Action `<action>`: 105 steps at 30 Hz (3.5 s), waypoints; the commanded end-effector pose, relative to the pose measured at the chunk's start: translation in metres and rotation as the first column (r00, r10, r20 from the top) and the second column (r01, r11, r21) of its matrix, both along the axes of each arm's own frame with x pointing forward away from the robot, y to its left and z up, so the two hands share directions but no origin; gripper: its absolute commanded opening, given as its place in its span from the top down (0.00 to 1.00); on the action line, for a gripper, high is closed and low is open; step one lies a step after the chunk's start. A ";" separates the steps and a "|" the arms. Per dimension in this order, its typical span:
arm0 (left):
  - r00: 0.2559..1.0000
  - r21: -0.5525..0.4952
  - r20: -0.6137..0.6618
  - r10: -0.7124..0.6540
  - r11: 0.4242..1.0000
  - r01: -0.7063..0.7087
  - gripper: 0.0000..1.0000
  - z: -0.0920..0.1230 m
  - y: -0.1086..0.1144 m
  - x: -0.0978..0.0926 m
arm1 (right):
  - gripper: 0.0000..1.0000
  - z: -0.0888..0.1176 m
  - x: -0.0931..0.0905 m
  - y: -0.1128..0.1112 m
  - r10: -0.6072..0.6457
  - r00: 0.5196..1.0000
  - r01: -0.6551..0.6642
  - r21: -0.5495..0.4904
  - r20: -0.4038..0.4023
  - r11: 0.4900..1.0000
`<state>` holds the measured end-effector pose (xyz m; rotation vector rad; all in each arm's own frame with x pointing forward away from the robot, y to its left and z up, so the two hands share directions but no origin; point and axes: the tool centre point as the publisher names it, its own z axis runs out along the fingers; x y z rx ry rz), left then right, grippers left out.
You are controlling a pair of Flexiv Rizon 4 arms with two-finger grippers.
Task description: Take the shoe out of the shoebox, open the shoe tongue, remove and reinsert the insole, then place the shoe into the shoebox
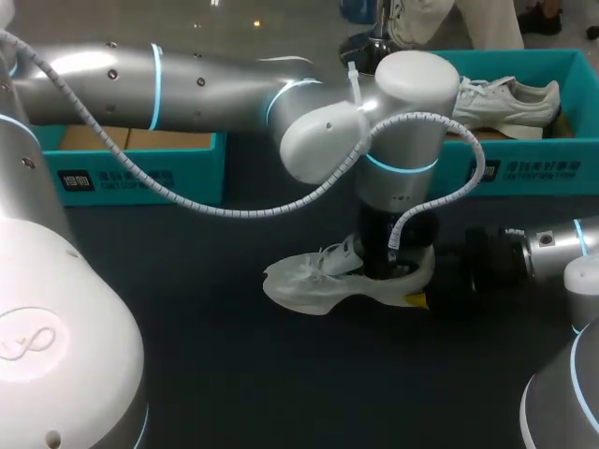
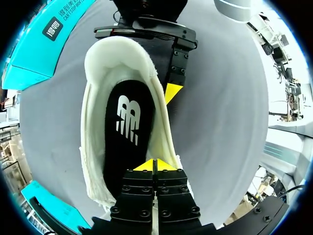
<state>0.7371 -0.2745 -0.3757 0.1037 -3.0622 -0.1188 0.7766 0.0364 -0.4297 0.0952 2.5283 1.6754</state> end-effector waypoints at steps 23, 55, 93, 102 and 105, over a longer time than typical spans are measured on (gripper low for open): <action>0.995 0.002 0.085 -0.055 0.998 0.055 0.71 -0.018 -0.008 0.014 | 1.00 -0.001 -0.001 0.001 -0.001 1.000 0.001 -0.003 0.000 1.000; 0.962 0.000 0.265 -0.067 0.998 0.070 1.00 -0.025 0.004 0.008 | 1.00 -0.001 -0.001 0.001 -0.001 1.000 0.001 -0.003 0.000 1.000; 0.933 -0.139 0.356 0.041 0.990 0.009 1.00 0.052 0.013 0.001 | 1.00 -0.001 -0.001 0.001 -0.001 1.000 0.001 -0.003 0.000 1.000; 0.941 -0.126 0.335 0.045 0.992 -0.003 0.64 0.047 -0.002 0.003 | 1.00 -0.001 -0.001 0.001 -0.001 1.000 0.001 -0.003 0.000 1.000; 0.944 -0.132 0.328 0.044 0.991 -0.001 0.41 0.048 -0.008 0.001 | 1.00 -0.001 -0.001 0.001 -0.001 1.000 0.001 -0.003 0.000 1.000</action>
